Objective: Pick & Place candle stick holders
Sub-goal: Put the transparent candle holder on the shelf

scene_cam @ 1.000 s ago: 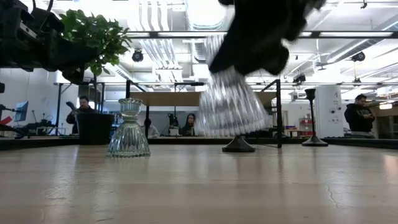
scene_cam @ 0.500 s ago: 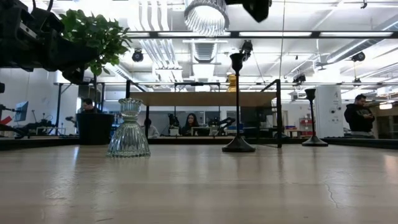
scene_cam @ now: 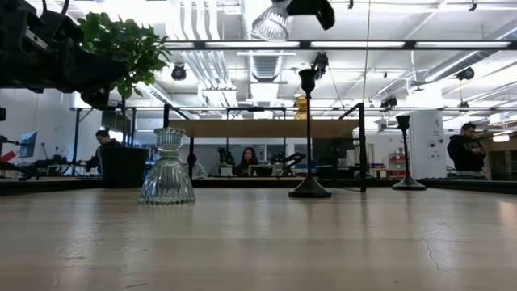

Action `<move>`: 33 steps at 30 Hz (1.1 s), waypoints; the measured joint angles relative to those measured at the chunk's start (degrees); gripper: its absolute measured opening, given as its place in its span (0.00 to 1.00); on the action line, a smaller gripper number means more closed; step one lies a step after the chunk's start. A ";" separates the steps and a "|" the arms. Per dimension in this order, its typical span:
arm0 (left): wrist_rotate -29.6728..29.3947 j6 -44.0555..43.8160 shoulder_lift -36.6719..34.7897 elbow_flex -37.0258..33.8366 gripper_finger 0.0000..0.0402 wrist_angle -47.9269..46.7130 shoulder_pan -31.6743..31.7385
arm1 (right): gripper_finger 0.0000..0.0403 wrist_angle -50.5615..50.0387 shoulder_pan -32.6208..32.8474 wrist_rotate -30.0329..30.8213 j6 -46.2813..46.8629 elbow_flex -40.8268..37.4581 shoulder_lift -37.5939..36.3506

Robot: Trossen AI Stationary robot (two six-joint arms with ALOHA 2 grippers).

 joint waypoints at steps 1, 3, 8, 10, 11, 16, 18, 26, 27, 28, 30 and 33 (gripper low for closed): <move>0.00 0.00 0.00 0.00 0.06 0.00 -0.01 | 0.29 -0.99 -1.41 -0.63 -1.02 1.35 0.95; 0.00 0.00 0.00 0.00 0.06 0.00 -0.01 | 0.29 -2.73 -3.85 -1.22 -3.29 4.20 3.06; 0.00 0.00 0.00 0.00 0.06 0.00 -0.02 | 0.29 -7.52 -8.26 -3.11 -8.36 12.40 9.70; 0.00 0.00 0.00 -0.02 0.06 0.00 -0.02 | 0.29 -9.18 -9.41 -3.78 -10.13 15.47 12.92; 0.00 0.00 0.00 0.00 0.06 0.00 0.00 | 0.29 -10.22 -9.81 -3.81 -11.03 16.99 14.53; 0.00 0.00 0.00 -0.02 0.06 0.00 0.00 | 0.29 -12.23 -11.57 -3.65 -15.34 23.06 21.49; 0.00 0.00 0.00 -0.02 0.06 0.00 -0.01 | 0.29 -12.65 -12.43 -3.37 -15.97 24.66 23.69; 0.00 0.00 0.00 0.00 0.06 0.00 0.00 | 0.29 -12.58 -16.47 -3.20 -16.02 26.06 28.45; 0.00 0.00 0.00 -0.01 0.06 0.00 -0.01 | 0.29 -12.64 -16.95 -3.20 -16.01 26.06 28.67; 0.00 0.00 0.00 0.00 0.06 0.00 -0.01 | 0.29 -12.60 -17.45 -3.22 -15.87 26.02 28.85; 0.00 0.00 0.00 -0.01 0.06 0.00 0.00 | 0.29 -12.53 -18.21 -3.22 -15.87 25.97 29.31; 0.00 0.00 0.00 0.00 0.06 0.00 0.00 | 0.29 -12.95 -19.09 -3.57 -15.31 25.72 29.69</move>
